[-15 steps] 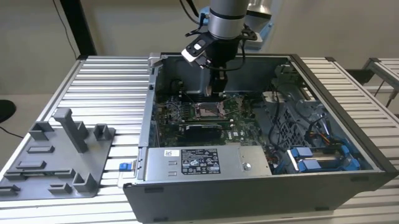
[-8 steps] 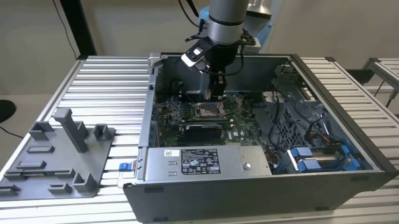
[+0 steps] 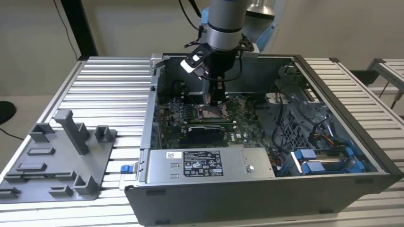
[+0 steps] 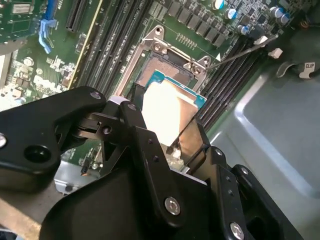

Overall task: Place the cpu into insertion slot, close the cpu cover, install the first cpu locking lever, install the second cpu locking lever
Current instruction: 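Close the cpu cover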

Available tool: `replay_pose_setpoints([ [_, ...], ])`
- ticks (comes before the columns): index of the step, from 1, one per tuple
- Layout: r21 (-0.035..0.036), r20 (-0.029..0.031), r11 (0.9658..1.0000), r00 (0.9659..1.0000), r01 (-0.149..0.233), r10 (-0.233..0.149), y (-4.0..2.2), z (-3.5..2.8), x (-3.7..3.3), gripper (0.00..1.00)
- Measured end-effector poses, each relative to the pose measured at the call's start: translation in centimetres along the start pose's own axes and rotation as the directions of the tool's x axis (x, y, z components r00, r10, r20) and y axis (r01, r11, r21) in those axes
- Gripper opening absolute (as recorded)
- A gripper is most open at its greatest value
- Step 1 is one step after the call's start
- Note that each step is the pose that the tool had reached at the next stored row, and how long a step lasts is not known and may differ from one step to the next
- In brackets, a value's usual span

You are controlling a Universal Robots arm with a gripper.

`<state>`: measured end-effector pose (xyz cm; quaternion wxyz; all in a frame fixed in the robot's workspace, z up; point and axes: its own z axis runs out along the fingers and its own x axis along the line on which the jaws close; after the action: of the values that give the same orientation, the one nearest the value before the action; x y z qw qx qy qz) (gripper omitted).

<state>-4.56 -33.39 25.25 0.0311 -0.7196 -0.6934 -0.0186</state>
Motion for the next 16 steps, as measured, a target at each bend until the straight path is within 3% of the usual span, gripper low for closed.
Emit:
replay_pose_setpoints([
  [13,0.0002,0.0000,1.0000,1.0000,0.006,-0.006,0.19,2.37,0.04,0.00],
  [16,-0.0038,0.0001,0.9999,1.0000,0.010,-0.010,0.20,2.89,0.01,0.00],
])
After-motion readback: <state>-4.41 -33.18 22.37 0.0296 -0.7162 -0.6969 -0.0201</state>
